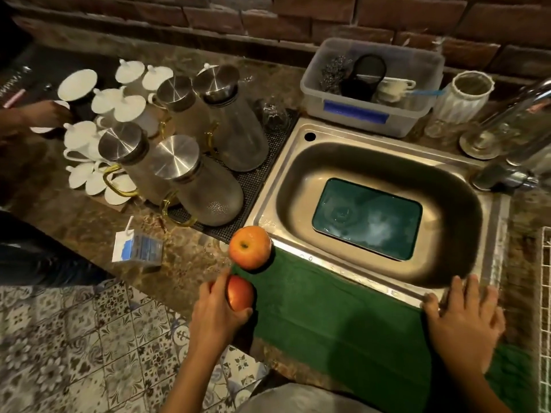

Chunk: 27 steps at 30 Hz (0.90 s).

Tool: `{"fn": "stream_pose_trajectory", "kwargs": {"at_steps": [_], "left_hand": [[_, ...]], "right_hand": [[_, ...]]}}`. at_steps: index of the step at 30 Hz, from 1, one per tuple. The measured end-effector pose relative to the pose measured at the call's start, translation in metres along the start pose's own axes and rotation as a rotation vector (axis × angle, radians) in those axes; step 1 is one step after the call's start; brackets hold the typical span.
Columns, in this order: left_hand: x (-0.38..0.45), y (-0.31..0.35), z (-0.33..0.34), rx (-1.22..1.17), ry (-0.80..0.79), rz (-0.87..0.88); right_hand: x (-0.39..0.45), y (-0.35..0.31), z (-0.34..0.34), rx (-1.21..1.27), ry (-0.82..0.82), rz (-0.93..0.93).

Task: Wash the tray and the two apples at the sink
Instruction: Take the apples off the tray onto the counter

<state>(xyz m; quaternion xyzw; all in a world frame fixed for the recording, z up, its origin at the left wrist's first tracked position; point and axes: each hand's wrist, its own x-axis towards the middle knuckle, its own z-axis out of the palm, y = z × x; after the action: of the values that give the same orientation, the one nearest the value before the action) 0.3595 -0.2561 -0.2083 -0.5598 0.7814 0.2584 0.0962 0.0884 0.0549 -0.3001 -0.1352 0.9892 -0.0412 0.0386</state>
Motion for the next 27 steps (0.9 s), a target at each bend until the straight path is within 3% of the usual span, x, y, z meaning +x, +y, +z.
{"fn": "stream_pose_trajectory", "kwargs": {"at_steps": [5, 7, 9, 11, 14, 19, 27], "left_hand": [[-0.005, 0.013, -0.013, 0.025, -0.043, -0.043], [-0.005, 0.031, -0.025, 0.155, 0.091, -0.002], [0.002, 0.056, -0.031, 0.136, 0.311, 0.193], [0.014, 0.089, -0.024, -0.007, 0.411, 0.428], [0.040, 0.142, 0.014, -0.069, 0.295, 0.647], [0.077, 0.177, 0.093, 0.290, 0.057, 0.767], [0.093, 0.166, 0.121, 0.422, 0.069, 0.805]], "right_hand": [[0.005, 0.005, 0.007, -0.082, -0.042, 0.022], [0.006, 0.007, 0.010, -0.100, -0.054, 0.031], [0.006, 0.007, 0.011, -0.108, -0.064, 0.034], [0.006, 0.007, 0.011, -0.116, -0.072, 0.038], [0.006, 0.006, 0.009, -0.142, -0.090, 0.037], [0.005, 0.005, 0.003, -0.087, -0.078, 0.038], [0.007, -0.002, 0.000, -0.007, -0.043, 0.059]]}}
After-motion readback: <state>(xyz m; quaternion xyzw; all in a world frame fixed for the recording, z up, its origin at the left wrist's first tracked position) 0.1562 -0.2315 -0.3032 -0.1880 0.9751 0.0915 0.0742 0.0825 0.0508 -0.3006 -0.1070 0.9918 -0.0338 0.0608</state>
